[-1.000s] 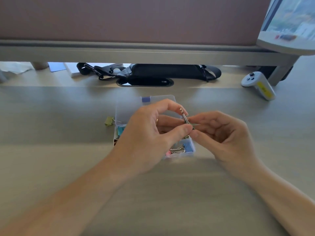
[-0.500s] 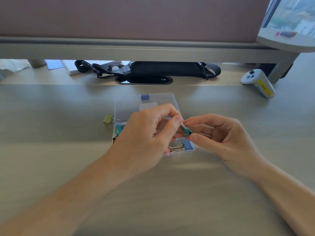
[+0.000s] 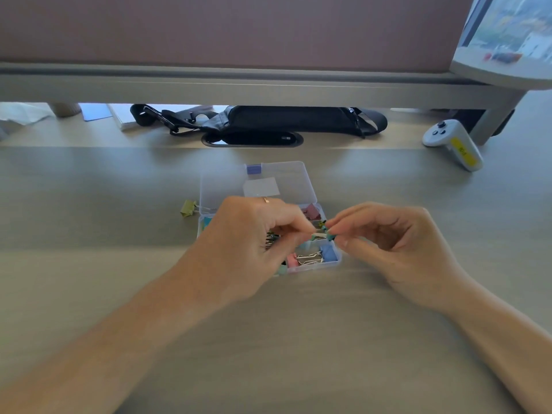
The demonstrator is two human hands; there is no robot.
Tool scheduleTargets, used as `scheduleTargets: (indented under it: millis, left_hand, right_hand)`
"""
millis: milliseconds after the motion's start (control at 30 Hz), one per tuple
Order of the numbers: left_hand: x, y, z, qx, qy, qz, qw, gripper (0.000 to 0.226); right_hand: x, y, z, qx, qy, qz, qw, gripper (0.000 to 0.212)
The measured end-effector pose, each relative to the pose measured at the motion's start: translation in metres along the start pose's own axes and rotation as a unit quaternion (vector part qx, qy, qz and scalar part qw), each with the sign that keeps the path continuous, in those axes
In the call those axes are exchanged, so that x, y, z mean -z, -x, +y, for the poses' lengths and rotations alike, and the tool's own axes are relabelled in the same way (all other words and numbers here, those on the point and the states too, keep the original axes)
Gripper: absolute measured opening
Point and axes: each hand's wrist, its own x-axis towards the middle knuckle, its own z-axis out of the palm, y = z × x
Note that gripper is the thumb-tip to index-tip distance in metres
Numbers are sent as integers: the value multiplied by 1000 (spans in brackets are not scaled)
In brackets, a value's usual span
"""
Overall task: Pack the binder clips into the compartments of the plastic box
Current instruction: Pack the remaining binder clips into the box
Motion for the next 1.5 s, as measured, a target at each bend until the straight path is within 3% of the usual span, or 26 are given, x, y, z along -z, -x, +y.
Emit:
scheduleTargets:
  millis: [133, 367, 733, 933, 1200, 1500]
  left_hand:
    - [-5, 1, -6, -44, -74, -52, 995, 11]
    - [-6, 6, -3, -64, -145, -85, 984, 32]
    - [-10, 10, -1, -80, -216, -87, 969, 17]
    - [-10, 11, -4, -91, -227, -76, 967, 15]
    - [-11, 12, -6, -91, -218, -67, 969, 18]
    - [-12, 13, -7, -124, -238, -60, 962, 16]
  right_hand:
    - [7, 1, 0, 50, 167, -57, 983, 16]
    - [11, 1, -2, 145, 269, -79, 949, 11]
    - [9, 2, 9, 186, 274, -93, 939, 17]
    - [16, 3, 8, 154, 271, -26, 950, 7]
    - [11, 3, 15, 235, 305, -54, 921, 8]
    - [10, 5, 17, 239, 297, -58, 923, 11]
